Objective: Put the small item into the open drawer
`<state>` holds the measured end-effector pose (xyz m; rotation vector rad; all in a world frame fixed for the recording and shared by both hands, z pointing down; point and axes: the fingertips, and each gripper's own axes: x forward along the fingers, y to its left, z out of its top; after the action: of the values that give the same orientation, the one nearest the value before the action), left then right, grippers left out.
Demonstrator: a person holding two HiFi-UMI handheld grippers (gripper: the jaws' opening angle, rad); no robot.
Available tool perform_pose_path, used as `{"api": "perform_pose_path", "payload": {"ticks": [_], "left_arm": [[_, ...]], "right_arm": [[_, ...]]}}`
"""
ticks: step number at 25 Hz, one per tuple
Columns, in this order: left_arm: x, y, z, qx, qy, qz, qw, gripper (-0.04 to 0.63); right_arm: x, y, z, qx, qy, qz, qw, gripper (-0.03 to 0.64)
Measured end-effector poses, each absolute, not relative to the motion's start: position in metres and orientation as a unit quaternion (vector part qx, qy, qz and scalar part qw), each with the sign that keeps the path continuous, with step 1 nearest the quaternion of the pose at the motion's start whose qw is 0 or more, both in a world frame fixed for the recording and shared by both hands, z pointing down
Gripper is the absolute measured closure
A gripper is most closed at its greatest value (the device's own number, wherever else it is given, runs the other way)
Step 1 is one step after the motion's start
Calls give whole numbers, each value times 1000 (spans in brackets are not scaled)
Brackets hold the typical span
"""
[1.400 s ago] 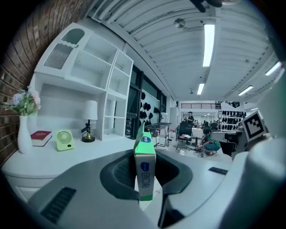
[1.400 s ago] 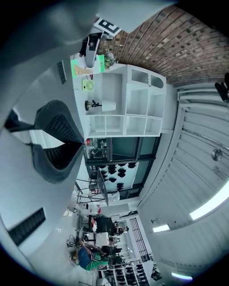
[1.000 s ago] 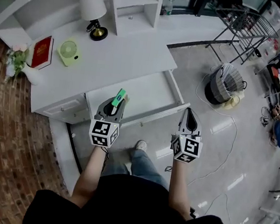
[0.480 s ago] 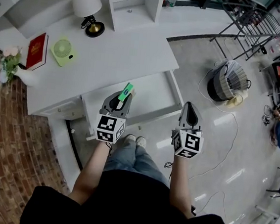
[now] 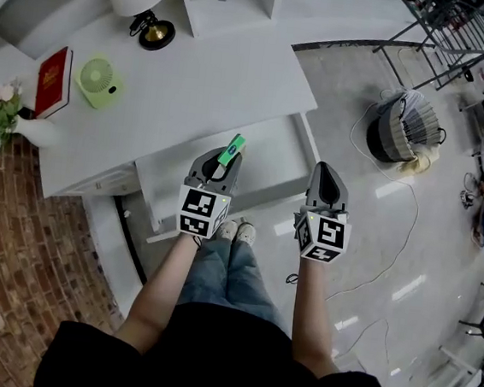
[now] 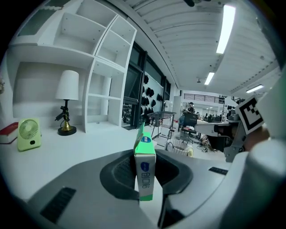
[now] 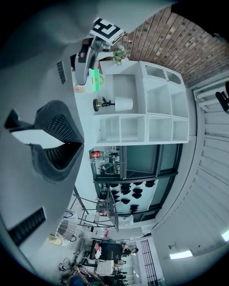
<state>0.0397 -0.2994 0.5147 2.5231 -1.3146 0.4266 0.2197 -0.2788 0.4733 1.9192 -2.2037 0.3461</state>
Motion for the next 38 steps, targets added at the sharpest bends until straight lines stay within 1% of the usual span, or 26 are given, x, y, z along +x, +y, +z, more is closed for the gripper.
{"api": "perform_pose_path", "payload": {"ticks": [10,20,28,32,38], "left_arm": [[64,-330,596,871,-416,184,186,508],[71,-324,672,853,-386,228,268,506],[74,-318,699,839,-377,254,299,505],[75,-321,702,839,-374,262,295,503],[67,-325,706,824,-395,285,290,479]], "right_arm": [[193,-320,527,616,-765,151,116,615],[180,-342,560,595,-772,180,130,615],[188,-344,578,599,-767,185,139,615],[183,-348,572,595,-769,188,140,615],[181,-347,571,595,-769,189,140,615]]}}
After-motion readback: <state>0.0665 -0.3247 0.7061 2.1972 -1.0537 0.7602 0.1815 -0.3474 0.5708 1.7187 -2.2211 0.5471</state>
